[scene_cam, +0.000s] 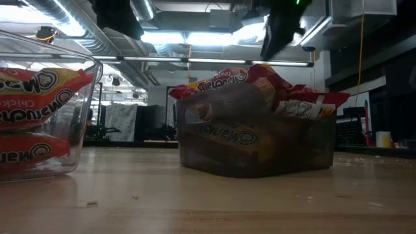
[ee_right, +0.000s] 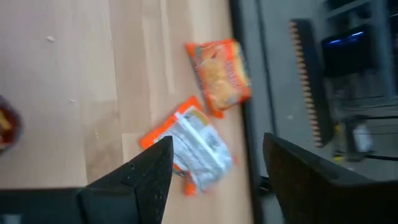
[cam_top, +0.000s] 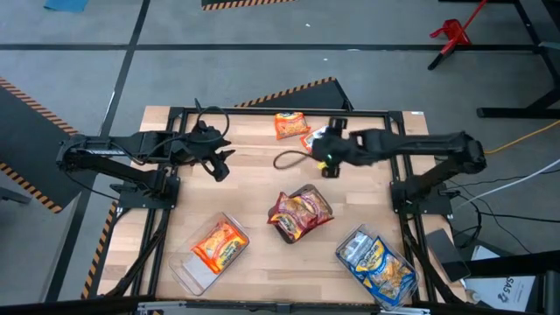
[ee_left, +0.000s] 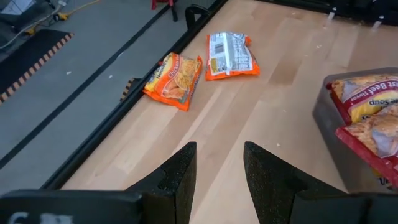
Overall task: Sort Maruchan noodles
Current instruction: Put the orange noodle pack into the left transparent bin
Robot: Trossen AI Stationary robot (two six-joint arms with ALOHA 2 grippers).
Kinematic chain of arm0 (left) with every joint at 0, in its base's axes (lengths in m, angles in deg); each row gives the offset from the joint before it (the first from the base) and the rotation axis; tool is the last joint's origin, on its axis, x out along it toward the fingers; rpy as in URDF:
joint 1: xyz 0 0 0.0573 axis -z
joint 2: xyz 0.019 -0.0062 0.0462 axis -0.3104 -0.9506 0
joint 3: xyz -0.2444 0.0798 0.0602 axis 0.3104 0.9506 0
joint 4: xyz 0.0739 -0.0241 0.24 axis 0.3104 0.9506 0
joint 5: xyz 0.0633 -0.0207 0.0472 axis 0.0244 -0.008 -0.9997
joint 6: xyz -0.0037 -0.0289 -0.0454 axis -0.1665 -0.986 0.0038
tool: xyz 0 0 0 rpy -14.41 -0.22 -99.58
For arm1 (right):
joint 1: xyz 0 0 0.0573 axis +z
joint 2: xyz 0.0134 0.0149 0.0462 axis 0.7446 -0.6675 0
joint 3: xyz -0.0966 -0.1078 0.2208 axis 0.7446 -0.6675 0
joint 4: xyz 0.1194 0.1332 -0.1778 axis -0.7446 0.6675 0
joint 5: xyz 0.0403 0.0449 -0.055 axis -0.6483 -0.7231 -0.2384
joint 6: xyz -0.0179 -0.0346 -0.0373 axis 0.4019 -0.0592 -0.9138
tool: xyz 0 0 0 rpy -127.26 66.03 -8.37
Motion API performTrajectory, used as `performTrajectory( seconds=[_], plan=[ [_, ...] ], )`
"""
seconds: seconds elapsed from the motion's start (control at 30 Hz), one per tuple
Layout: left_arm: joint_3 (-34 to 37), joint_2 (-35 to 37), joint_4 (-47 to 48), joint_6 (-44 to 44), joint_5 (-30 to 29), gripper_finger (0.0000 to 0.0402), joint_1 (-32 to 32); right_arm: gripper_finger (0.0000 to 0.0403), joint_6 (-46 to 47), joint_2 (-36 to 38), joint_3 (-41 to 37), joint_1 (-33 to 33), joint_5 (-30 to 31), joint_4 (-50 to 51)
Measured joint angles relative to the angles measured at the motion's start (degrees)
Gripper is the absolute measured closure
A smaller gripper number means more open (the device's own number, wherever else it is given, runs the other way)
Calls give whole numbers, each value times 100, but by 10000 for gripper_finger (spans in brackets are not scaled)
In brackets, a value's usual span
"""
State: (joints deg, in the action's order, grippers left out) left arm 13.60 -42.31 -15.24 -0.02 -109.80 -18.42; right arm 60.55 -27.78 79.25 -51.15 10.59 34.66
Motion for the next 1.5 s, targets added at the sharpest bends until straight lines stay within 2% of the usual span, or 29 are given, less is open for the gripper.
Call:
performTrajectory(
  seconds=[0.2, 0.33, 0.5, 0.63, 0.73, 0.83, 0.93, 1.0, 1.23, 1.33, 1.5],
  plan=[
    [0, 0, 0, 4, -71, 274, 0, 171, -294, -7, -1963, -1034, -907, -2415],
    [0, 0, 0, 129, -123, 274, 0, 171, -368, -7, -2910, -1408, -1351, -3597],
    [0, 0, -2, 149, -380, 274, 0, 171, -575, -86, -3567, -1467, -1895, -4731],
    [0, 0, 0, 151, -526, 274, 0, 171, -893, -369, -3640, -1467, -2067, -5059],
    [0, 0, -3, 157, -591, 274, 0, 171, -1079, -685, -3646, -1502, -1787, -5153],
    [0, 0, 2, 163, -677, 274, -1, 171, -1158, -983, -3643, -1521, -1776, -5291],
    [0, 0, -4, 225, -748, 274, 0, 171, -1165, -1230, -3608, -1503, -1253, -5263],
    [0, 0, -7, 294, -783, 274, 0, 171, -1161, -1326, -3595, -1500, -909, -5333],
    [0, 0, -2, 301, -878, 274, -2, 179, -890, -1427, -3588, -1528, -455, -5329],
    [0, 0, -2, 299, -876, 274, -2, 214, -750, -1433, -3596, -1535, -357, -5270],
    [0, 0, -3, 299, -875, 274, 0, 315, -437, -1445, -3615, -1548, -84, -5161]
  ],
)
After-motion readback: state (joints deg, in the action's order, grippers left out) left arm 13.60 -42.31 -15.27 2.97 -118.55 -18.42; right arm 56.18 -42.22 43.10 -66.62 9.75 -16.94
